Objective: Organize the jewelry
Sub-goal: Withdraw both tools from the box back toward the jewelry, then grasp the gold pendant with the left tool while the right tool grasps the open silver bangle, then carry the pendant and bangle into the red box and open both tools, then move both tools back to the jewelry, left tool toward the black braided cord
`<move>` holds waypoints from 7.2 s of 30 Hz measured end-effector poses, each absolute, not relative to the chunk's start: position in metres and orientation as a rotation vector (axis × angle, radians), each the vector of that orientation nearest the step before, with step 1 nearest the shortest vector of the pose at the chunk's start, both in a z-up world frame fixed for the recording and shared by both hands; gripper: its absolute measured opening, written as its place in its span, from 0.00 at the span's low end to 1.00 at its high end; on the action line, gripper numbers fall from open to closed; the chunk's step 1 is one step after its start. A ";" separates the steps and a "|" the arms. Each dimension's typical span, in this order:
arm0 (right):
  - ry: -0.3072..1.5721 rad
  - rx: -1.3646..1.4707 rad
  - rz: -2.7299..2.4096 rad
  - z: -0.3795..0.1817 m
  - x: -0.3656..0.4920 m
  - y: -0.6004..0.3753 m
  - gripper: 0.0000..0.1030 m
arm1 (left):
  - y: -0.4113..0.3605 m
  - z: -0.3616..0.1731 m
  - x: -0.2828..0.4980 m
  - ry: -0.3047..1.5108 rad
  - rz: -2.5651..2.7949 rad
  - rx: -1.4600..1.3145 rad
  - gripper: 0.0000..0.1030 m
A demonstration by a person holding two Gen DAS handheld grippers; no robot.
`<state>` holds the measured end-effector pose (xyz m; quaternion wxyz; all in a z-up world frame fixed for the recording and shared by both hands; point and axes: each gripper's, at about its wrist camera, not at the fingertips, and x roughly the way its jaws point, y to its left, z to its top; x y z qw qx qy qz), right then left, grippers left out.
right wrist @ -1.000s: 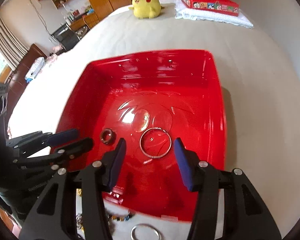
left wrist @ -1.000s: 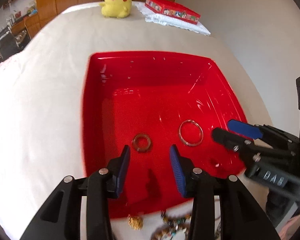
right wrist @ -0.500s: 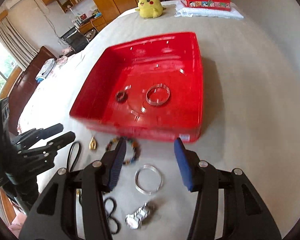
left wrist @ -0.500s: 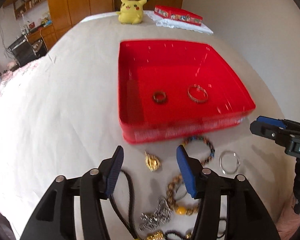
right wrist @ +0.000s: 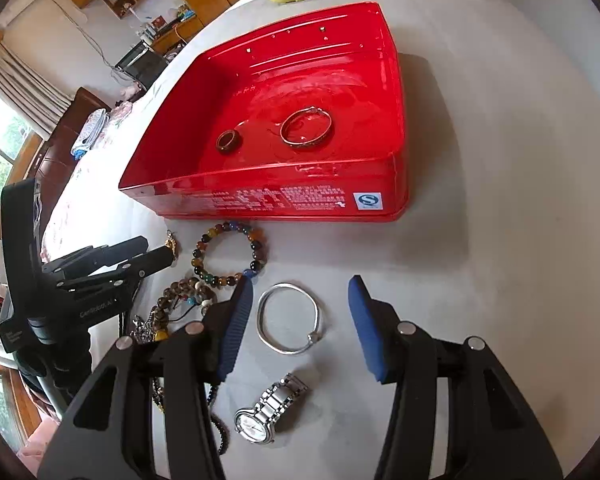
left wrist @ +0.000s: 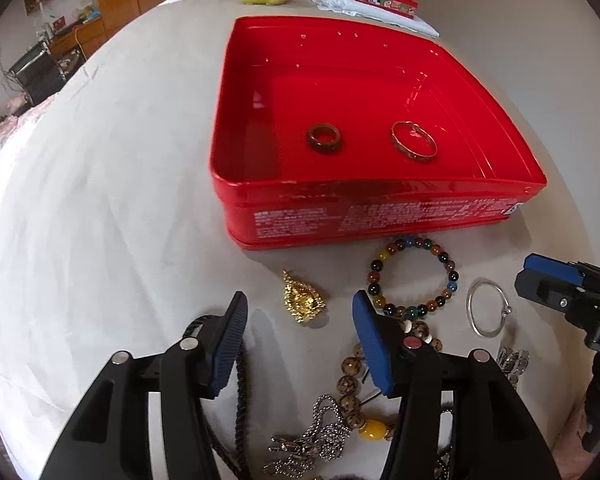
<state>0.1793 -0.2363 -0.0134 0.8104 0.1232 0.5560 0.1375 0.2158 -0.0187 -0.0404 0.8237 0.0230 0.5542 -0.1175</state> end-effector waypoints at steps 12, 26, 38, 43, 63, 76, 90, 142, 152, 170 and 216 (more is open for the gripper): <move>1.230 0.239 0.296 -0.028 0.182 -0.228 0.48 | -0.021 -0.049 0.227 1.207 -0.271 0.017 0.35; 1.244 0.232 0.284 -0.033 0.184 -0.225 0.49 | -0.022 -0.044 0.220 1.210 -0.282 0.007 0.21; 1.249 0.182 0.275 -0.036 0.181 -0.218 0.56 | -0.014 -0.033 0.212 1.181 -0.281 0.006 0.21; 1.251 0.131 0.282 -0.037 0.177 -0.208 0.57 | -0.013 -0.027 0.206 1.175 -0.285 0.011 0.21; 1.177 0.104 0.248 -0.022 0.160 -0.208 0.44 | -0.011 -0.019 0.203 1.160 -0.276 0.012 0.21; 1.183 0.107 0.251 -0.024 0.163 -0.209 0.44 | -0.012 -0.015 0.195 1.113 -0.268 0.031 0.21; 1.146 0.119 0.253 -0.010 0.161 -0.211 0.44 | -0.010 -0.008 0.192 1.080 -0.250 0.037 0.21; 1.173 0.075 0.168 -0.021 0.364 -0.195 0.44 | -0.058 -0.041 0.398 1.226 -0.210 -0.011 0.22; 1.159 0.087 0.155 -0.017 0.363 -0.201 0.47 | -0.050 -0.032 0.387 1.210 -0.237 -0.036 0.31; 1.053 0.136 0.270 0.043 0.289 -0.209 0.47 | -0.010 0.038 0.288 1.040 -0.218 -0.028 0.48; 1.120 0.132 0.335 0.010 0.102 -0.213 0.49 | 0.037 -0.042 0.118 1.248 -0.139 -0.023 0.50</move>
